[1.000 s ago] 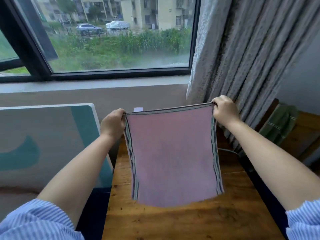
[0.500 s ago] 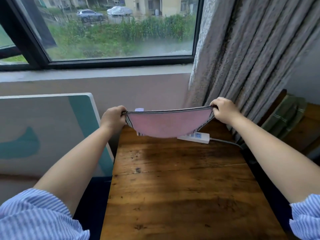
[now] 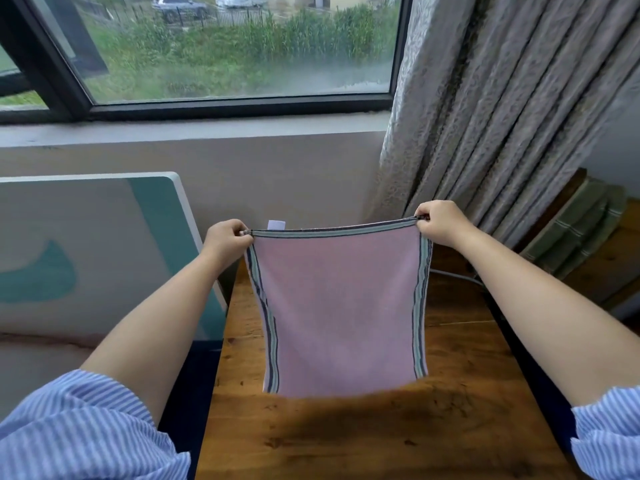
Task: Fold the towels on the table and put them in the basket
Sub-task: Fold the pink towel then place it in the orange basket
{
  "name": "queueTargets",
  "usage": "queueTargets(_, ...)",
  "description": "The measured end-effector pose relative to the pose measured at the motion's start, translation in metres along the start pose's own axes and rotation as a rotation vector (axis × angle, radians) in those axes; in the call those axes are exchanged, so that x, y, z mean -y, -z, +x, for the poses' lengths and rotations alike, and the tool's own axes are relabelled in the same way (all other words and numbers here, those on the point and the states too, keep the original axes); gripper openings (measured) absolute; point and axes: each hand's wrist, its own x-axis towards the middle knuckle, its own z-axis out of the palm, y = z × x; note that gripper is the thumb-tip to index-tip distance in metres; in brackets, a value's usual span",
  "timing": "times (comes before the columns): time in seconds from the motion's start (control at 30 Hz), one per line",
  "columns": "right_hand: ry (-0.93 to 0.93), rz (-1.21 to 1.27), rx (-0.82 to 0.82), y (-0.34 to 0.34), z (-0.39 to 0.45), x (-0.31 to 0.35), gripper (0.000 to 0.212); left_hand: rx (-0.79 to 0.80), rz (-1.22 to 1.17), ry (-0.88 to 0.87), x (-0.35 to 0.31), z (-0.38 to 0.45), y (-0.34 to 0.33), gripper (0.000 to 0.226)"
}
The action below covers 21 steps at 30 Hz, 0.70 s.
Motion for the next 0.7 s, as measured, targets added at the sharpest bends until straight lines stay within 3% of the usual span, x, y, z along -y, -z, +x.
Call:
queueTargets(0.23, 0.047, -0.009, -0.154, -0.015, 0.027, 0.007, 0.028, -0.206, 0.063, 0.078, -0.003, 0.019, -0.004, 0.020)
queueTargets(0.43, 0.223, 0.031, -0.316, -0.019, 0.025, 0.008, 0.021, -0.302, 0.075, -0.024, 0.006, 0.012, 0.008, 0.020)
queueTargets(0.57, 0.352, 0.016, -0.277, -0.043, 0.000, -0.007, 0.016, -0.171, 0.193, -0.103, 0.036, -0.012, 0.006, 0.015)
queueTargets(0.7, 0.417, -0.041, -0.144, -0.085, -0.042, -0.028, 0.014, 0.125, 0.380, -0.146, 0.072, -0.047, -0.013, 0.012)
